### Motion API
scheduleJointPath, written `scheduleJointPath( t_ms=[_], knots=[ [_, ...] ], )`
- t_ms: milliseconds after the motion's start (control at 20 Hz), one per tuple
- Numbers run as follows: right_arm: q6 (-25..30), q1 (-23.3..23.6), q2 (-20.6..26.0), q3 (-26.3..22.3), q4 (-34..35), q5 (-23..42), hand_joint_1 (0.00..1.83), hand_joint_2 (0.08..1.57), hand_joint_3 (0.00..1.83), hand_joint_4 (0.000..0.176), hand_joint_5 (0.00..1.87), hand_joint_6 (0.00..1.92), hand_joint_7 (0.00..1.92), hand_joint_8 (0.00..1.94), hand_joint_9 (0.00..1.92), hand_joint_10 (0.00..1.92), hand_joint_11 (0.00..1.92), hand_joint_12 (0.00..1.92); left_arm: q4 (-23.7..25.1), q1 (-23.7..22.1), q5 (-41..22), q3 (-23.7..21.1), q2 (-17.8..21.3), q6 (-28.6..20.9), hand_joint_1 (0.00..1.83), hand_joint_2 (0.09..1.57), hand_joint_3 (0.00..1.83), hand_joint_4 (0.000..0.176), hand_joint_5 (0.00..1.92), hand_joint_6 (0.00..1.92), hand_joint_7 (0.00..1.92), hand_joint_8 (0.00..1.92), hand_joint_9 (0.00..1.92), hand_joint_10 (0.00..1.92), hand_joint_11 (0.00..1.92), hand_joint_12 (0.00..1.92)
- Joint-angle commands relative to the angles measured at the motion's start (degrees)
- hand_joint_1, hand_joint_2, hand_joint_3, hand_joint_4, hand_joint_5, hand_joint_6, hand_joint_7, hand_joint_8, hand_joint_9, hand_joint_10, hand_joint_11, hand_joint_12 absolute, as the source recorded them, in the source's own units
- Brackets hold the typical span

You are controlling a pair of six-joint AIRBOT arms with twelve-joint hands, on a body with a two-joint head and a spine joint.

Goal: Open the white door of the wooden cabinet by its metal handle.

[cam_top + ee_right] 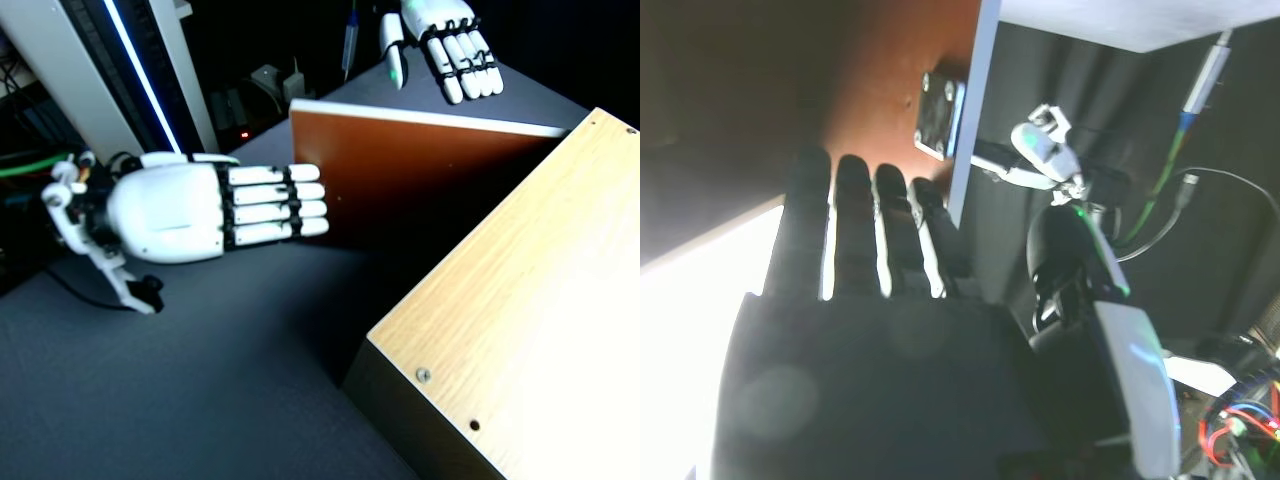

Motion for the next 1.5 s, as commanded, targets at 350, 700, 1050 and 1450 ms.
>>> scheduleJointPath(
  t_ms=[350,700,1050,1450],
  knots=[
    [0.84,4.07,-4.13,0.52,-2.24,3.79,0.00,1.47,0.00,0.000,0.00,0.00,0.00,0.00,0.00,0.00,0.00,0.00,-1.87,-0.11,-6.30,0.74,0.47,-0.08,0.00,1.46,0.00,0.000,0.07,0.00,0.03,0.00,0.04,0.00,0.03,0.15],
    [0.85,7.53,-8.29,1.93,-3.59,2.67,0.00,1.46,0.00,0.000,0.00,0.00,0.00,0.00,0.00,0.00,0.00,0.00,-2.12,-0.12,-5.95,0.97,0.49,-0.08,0.00,1.41,0.00,0.000,0.03,0.00,0.00,0.00,0.00,0.00,0.00,0.08],
    [0.85,11.49,-12.26,2.88,-5.54,2.26,0.07,1.47,0.00,0.000,0.00,0.00,0.00,0.00,0.00,0.00,0.00,0.00,-2.27,-0.13,-5.42,1.29,0.39,-0.08,0.00,1.57,0.21,0.000,0.00,0.00,0.00,0.00,0.00,0.00,0.00,0.00],
    [0.84,13.03,-17.27,3.73,-6.25,2.26,0.13,1.46,0.00,0.000,0.04,0.01,0.00,0.00,0.00,0.00,0.00,0.00,-2.46,-0.14,-5.04,1.73,-0.13,-0.09,0.00,1.57,0.15,0.000,0.15,0.01,0.08,0.01,0.08,0.01,0.00,0.62]
  ],
)
